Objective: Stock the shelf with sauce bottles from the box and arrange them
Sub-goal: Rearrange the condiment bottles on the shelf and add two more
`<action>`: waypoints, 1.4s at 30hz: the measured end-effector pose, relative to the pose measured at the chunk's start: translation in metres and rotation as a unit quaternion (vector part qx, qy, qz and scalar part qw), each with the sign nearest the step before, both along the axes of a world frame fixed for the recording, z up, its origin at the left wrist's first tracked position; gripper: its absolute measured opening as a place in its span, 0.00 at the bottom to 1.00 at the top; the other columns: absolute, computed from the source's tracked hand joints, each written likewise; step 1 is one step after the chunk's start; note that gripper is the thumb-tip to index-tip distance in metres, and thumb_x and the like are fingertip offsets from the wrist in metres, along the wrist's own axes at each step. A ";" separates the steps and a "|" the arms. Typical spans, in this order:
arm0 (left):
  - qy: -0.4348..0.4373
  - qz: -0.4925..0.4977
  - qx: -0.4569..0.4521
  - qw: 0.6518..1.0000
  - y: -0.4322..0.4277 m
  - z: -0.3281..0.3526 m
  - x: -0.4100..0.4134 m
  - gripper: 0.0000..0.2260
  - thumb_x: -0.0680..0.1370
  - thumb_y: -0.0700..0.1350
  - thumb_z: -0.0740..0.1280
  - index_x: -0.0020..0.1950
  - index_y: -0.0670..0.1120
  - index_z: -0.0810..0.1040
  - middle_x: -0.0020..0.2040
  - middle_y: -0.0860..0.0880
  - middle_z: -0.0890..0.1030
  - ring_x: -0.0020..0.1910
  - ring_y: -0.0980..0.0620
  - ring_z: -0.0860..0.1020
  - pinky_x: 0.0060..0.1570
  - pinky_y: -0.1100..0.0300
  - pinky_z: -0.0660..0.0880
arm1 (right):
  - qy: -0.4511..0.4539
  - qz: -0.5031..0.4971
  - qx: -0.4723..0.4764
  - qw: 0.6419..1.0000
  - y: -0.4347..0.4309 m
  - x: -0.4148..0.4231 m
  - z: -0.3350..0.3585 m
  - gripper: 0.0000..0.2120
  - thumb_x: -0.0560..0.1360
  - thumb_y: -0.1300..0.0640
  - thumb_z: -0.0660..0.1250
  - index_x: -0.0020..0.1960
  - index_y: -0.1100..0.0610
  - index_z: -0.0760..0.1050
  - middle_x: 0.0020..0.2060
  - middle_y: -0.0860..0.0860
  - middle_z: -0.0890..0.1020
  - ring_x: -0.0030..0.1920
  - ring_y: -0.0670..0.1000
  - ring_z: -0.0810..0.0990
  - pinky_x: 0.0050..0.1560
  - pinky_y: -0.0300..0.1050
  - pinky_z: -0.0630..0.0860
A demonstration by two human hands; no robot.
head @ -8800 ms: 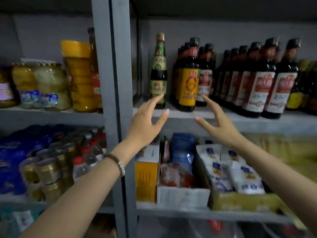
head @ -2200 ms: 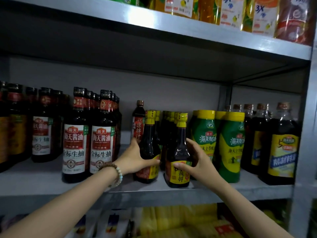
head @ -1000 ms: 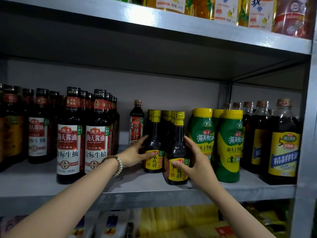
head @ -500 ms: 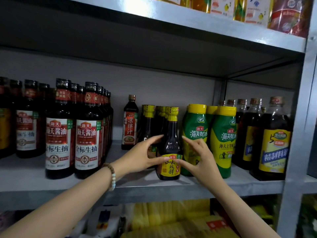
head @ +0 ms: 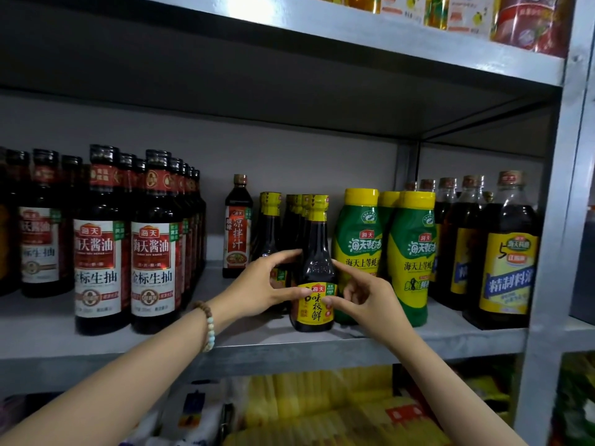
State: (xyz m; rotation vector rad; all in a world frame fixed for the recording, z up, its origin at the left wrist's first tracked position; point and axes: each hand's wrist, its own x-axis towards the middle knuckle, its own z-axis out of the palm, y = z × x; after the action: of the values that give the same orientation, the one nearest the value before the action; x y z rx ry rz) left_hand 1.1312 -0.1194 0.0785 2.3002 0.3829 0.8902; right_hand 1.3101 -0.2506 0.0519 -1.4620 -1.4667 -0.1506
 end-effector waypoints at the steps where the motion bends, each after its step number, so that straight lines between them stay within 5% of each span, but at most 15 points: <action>1: -0.001 0.001 -0.001 1.000 0.000 0.000 0.001 0.34 0.67 0.54 0.75 0.71 0.57 0.65 0.66 0.60 0.70 0.37 0.56 0.80 0.43 0.62 0.79 | 0.004 0.005 0.002 1.000 0.000 0.000 0.000 0.33 0.65 0.47 0.75 0.69 0.45 0.70 0.29 0.47 0.76 0.30 0.42 0.71 0.34 0.41 0.73; 8: -0.005 0.006 -0.003 1.000 0.000 -0.001 0.003 0.34 0.68 0.52 0.75 0.70 0.56 0.66 0.66 0.59 0.71 0.42 0.46 0.83 0.48 0.53 0.80 | -0.006 0.018 0.021 1.000 -0.002 -0.003 0.000 0.33 0.66 0.51 0.76 0.69 0.45 0.69 0.33 0.49 0.79 0.32 0.45 0.74 0.39 0.47 0.76; 17: 0.003 0.014 -0.002 1.000 -0.001 -0.001 0.004 0.34 0.67 0.53 0.75 0.70 0.58 0.65 0.68 0.58 0.70 0.43 0.45 0.83 0.47 0.53 0.81 | 0.003 0.036 0.015 0.999 0.000 0.000 0.000 0.33 0.67 0.53 0.76 0.70 0.44 0.67 0.34 0.50 0.79 0.33 0.43 0.74 0.36 0.36 0.74; 32: 0.013 0.048 0.023 0.999 -0.015 -0.001 0.001 0.35 0.67 0.58 0.73 0.72 0.58 0.63 0.71 0.56 0.68 0.44 0.48 0.82 0.50 0.52 0.80 | 0.023 0.041 0.001 0.999 -0.003 -0.003 0.002 0.33 0.68 0.52 0.74 0.71 0.47 0.67 0.34 0.51 0.80 0.34 0.47 0.75 0.37 0.37 0.75; 38: 0.016 0.031 -0.006 0.999 -0.022 0.000 -0.015 0.34 0.72 0.55 0.70 0.74 0.54 0.60 0.74 0.55 0.64 0.60 0.53 0.76 0.60 0.55 0.74 | 0.019 0.016 0.008 1.000 -0.005 -0.007 0.004 0.34 0.66 0.48 0.73 0.71 0.49 0.67 0.36 0.52 0.79 0.35 0.47 0.76 0.38 0.37 0.75; 42: -0.007 0.039 0.008 0.999 -0.022 -0.002 -0.045 0.29 0.74 0.55 0.68 0.73 0.52 0.63 0.71 0.55 0.68 0.62 0.57 0.72 0.59 0.60 0.72 | 0.027 -0.036 0.043 0.998 -0.010 -0.020 0.005 0.35 0.66 0.43 0.72 0.70 0.51 0.67 0.44 0.50 0.77 0.41 0.47 0.76 0.44 0.39 0.75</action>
State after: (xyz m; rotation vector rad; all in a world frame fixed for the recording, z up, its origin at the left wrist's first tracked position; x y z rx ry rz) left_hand 1.0867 -0.1415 0.0769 2.3056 0.4632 0.9505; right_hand 1.2897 -0.2609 0.0565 -1.4378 -1.3488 -0.2139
